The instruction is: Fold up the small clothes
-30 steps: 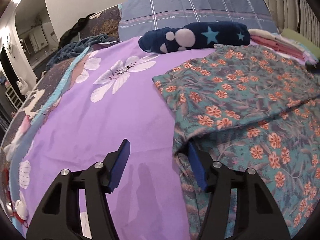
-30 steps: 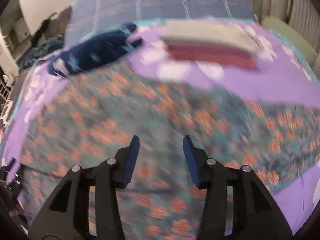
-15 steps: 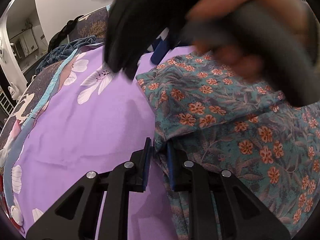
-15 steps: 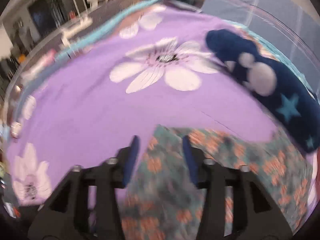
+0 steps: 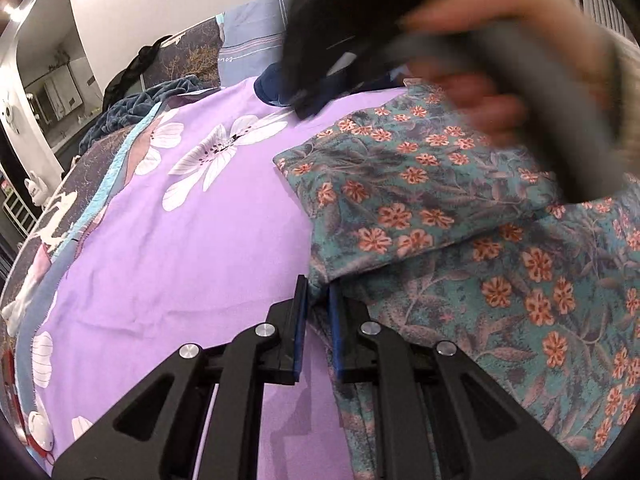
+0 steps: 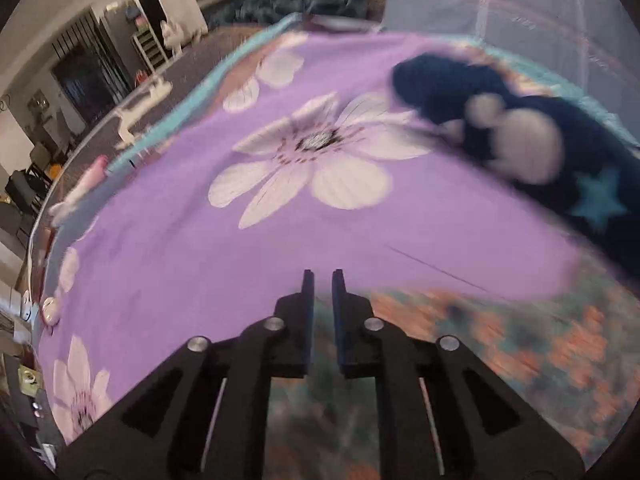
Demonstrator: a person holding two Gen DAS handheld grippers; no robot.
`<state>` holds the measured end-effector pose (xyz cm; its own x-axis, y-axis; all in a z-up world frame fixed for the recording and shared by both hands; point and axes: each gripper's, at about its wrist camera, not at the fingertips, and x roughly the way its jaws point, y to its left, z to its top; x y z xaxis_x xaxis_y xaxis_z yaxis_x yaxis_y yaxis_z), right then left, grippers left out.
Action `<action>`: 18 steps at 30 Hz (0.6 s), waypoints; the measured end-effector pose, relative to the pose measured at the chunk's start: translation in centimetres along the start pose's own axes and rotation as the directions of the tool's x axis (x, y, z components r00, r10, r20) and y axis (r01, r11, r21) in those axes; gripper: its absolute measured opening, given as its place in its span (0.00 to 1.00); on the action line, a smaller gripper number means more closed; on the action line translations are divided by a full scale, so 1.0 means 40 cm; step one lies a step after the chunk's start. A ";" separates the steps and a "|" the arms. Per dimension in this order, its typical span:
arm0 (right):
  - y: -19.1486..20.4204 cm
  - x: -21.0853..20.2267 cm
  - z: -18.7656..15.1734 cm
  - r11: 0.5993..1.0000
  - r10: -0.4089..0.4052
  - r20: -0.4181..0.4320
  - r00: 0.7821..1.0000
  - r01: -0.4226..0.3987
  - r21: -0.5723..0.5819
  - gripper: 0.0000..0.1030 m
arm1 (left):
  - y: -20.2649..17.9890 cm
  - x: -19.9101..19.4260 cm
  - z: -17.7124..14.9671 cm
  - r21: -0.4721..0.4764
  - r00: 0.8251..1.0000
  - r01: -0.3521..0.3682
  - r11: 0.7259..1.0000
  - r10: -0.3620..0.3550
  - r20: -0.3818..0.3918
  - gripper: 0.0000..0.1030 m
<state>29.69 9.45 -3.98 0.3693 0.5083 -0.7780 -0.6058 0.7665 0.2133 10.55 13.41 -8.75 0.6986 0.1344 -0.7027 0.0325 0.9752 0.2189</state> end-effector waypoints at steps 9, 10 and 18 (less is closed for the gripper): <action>-0.243 -0.214 -0.383 0.970 -0.141 -0.094 0.986 0.157 0.188 0.17 | 0.071 -0.039 -0.002 -0.114 0.989 0.146 0.983 -0.144 0.023 0.11; -0.275 -0.218 -0.413 0.964 -0.102 -0.065 0.993 0.114 0.239 0.16 | 0.084 -0.065 -0.002 -0.152 0.987 0.159 0.975 -0.156 0.033 0.11; -0.339 -0.217 -0.446 0.916 0.029 0.028 0.999 -0.038 0.399 0.14 | -0.029 -0.191 0.135 -0.139 0.963 0.238 0.961 -0.214 0.165 0.14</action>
<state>22.12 -12.36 -10.67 0.3710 0.5413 -0.7545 -0.2877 0.8396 0.4608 9.06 10.30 0.03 0.7834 -0.1084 -0.6120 0.0977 0.9939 -0.0511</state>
